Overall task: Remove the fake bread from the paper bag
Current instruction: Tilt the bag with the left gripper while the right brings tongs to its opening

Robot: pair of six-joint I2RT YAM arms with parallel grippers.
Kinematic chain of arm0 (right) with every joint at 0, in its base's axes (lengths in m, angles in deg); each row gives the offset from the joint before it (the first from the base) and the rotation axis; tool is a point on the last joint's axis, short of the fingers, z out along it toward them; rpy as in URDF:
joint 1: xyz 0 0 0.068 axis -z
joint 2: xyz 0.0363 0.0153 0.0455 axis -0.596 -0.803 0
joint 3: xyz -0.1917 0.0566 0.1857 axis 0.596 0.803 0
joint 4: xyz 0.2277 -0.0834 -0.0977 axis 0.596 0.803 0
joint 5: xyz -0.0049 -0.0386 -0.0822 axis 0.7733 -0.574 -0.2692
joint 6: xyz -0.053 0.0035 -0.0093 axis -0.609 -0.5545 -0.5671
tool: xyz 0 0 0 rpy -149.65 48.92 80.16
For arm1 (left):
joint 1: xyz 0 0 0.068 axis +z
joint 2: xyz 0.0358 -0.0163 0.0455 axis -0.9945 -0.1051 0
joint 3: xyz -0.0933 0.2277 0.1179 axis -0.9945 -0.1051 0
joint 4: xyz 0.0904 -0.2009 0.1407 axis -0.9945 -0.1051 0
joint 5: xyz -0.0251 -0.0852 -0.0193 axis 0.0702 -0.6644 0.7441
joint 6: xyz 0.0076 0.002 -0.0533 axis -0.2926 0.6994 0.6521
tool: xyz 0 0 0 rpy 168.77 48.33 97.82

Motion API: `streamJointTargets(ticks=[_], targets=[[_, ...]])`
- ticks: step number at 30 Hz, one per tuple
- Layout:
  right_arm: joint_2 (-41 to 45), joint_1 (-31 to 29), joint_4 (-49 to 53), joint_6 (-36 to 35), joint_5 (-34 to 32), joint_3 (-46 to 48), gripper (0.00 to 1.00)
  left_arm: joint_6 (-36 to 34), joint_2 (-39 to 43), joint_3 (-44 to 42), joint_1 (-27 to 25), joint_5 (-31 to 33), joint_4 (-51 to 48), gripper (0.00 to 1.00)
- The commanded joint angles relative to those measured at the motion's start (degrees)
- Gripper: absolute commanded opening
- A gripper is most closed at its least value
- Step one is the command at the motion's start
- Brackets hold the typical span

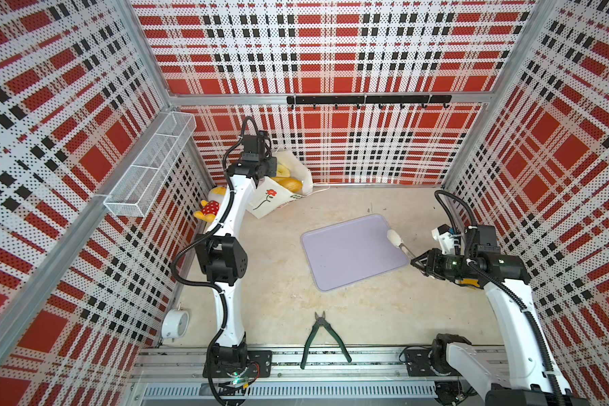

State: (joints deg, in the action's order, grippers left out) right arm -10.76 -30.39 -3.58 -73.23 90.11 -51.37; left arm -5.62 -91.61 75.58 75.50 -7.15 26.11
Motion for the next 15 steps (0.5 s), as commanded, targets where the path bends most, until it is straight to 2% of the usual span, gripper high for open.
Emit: streamJointTargets(ticks=[1,5,7,11,15], targets=[[1.3,-1.2,-0.6,-0.5,4.4,-4.3,0.27,-7.0,11.5,-13.4,-2.5,-0.1,15.6,0.00],[0.2,-4.0,0.3,-0.5,6.4,-8.8,0.27,-11.0,18.4,-25.0,-3.4,-1.8,17.9,0.00],[-0.4,-6.7,0.2,-0.5,4.6,-10.8,0.26,-12.6,21.2,-29.1,-3.6,-2.6,17.7,0.00],[-3.0,-17.7,-0.4,-1.7,-3.6,-14.5,0.26,-14.4,27.1,-38.3,-3.4,-2.9,19.4,0.00],[-7.0,-27.5,-3.6,0.3,-8.1,-16.8,0.26,-17.3,32.4,-44.7,-3.5,-4.0,19.8,0.00]])
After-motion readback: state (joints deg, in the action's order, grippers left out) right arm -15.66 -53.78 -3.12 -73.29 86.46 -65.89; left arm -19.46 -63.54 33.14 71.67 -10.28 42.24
